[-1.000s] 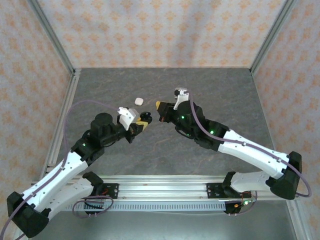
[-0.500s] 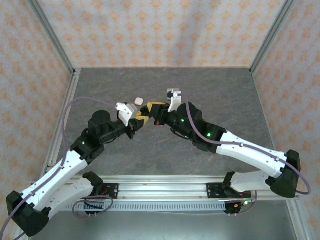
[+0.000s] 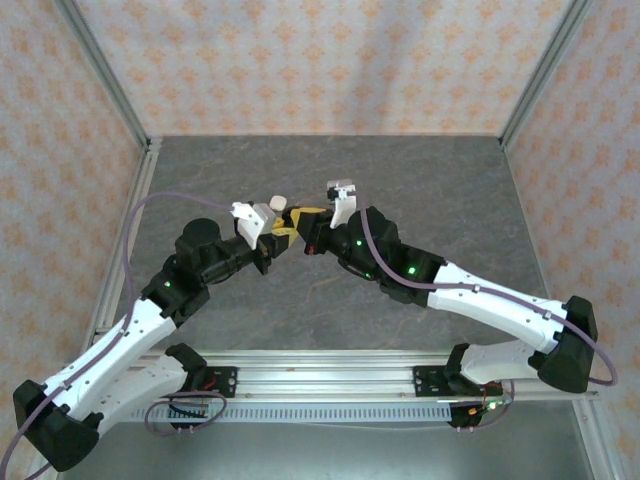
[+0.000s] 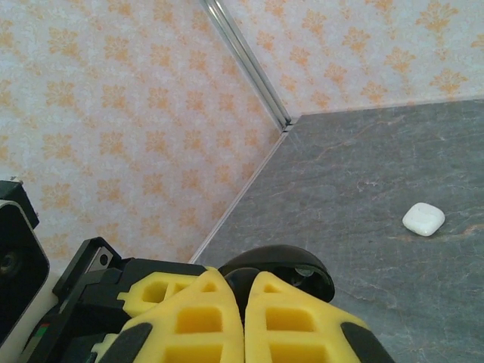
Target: Insert the wireless bluetooth earbuds into the charging case
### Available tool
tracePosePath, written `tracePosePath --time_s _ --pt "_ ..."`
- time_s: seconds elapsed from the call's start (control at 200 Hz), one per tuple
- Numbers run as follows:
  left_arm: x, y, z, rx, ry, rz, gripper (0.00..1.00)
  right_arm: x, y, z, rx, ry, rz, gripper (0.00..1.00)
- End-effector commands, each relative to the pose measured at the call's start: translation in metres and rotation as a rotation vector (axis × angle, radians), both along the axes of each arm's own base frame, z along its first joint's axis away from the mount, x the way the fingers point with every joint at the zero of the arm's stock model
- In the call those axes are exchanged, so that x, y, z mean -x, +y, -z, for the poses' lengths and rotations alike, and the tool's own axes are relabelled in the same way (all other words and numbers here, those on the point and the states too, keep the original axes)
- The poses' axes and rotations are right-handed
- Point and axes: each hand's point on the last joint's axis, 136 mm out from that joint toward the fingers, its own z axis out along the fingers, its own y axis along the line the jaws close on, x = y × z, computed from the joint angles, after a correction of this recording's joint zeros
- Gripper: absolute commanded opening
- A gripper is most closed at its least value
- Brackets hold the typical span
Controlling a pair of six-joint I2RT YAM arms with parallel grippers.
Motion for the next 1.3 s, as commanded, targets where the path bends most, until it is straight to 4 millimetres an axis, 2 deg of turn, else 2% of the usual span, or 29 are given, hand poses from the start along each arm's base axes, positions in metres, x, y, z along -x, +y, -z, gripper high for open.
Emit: tracePosePath --time_s 0.0,0.41,0.861,1.046,1.161,1.296 --pt "0.003 -0.004 -0.029 0.056 -0.068 0.021 0.00 -0.003 -0.005 0.000 0.015 -0.023 0.035 0.08" --pt "0.002 -0.005 -0.029 0.058 -0.070 0.022 0.00 -0.005 -0.006 0.005 0.049 -0.032 0.044 0.08" --pt "-0.001 -0.005 -0.030 0.050 -0.070 0.015 0.00 0.005 0.002 0.016 0.029 0.028 -0.021 0.07" --pt "0.000 -0.004 -0.031 0.048 -0.074 0.011 0.00 0.005 -0.008 0.028 0.057 0.056 0.007 0.06" --pt "0.000 -0.003 -0.030 0.045 -0.073 0.009 0.00 0.004 -0.017 0.028 0.058 0.055 0.041 0.06" --pt "0.000 -0.004 -0.031 0.050 -0.071 0.010 0.00 0.006 -0.015 0.025 0.057 0.048 0.024 0.10"
